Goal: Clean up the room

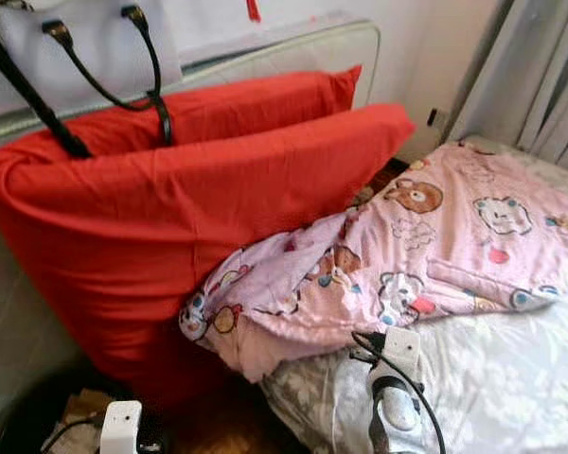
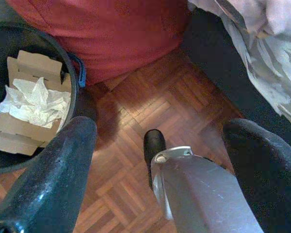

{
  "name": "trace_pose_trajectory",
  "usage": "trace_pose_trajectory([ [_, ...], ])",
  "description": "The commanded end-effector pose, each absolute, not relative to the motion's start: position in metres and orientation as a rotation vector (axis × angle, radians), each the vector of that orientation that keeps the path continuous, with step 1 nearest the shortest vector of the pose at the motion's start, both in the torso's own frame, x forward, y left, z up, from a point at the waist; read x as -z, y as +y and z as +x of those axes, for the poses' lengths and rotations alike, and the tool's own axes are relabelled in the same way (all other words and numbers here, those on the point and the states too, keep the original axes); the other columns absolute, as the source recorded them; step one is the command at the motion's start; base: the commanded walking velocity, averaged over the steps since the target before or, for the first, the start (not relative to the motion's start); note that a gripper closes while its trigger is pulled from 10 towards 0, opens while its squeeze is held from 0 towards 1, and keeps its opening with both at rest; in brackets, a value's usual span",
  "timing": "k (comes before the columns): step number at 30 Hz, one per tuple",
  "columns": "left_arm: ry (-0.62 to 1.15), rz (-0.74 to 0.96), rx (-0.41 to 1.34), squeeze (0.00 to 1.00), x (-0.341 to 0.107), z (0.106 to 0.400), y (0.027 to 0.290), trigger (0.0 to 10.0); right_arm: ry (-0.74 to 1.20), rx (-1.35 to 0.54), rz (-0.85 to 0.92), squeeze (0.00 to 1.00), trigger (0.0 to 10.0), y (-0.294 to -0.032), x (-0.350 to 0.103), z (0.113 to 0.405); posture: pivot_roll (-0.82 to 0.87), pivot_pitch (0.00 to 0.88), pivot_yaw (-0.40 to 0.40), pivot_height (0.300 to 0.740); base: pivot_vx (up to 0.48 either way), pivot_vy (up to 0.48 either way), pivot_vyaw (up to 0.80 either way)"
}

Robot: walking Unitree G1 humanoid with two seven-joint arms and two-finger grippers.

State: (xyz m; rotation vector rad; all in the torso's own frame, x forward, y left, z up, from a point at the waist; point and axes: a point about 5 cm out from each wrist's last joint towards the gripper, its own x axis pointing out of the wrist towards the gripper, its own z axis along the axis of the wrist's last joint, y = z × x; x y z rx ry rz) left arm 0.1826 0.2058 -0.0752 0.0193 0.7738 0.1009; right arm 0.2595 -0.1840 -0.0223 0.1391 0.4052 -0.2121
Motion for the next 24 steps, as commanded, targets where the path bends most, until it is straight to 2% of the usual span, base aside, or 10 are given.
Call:
trace_pose_trajectory([
  [1,0.798,0.029,-0.091,0.0,0.0781,0.1774,0.2061,10.0,0.387,0.22,0.143,0.0,10.0,-0.184,0.02,0.2609,-0.04,0.07,-0.026,0.74,-0.356,0.0,0.0],
  [24,0.792,0.032,-0.085,0.0,0.0775,0.1787,0.2056,10.0,0.331,0.19,0.171,0.0,10.0,-0.1784,0.0139,0.2654,-0.04,0.083,-0.025,0.74,-0.352,0.0,0.0],
])
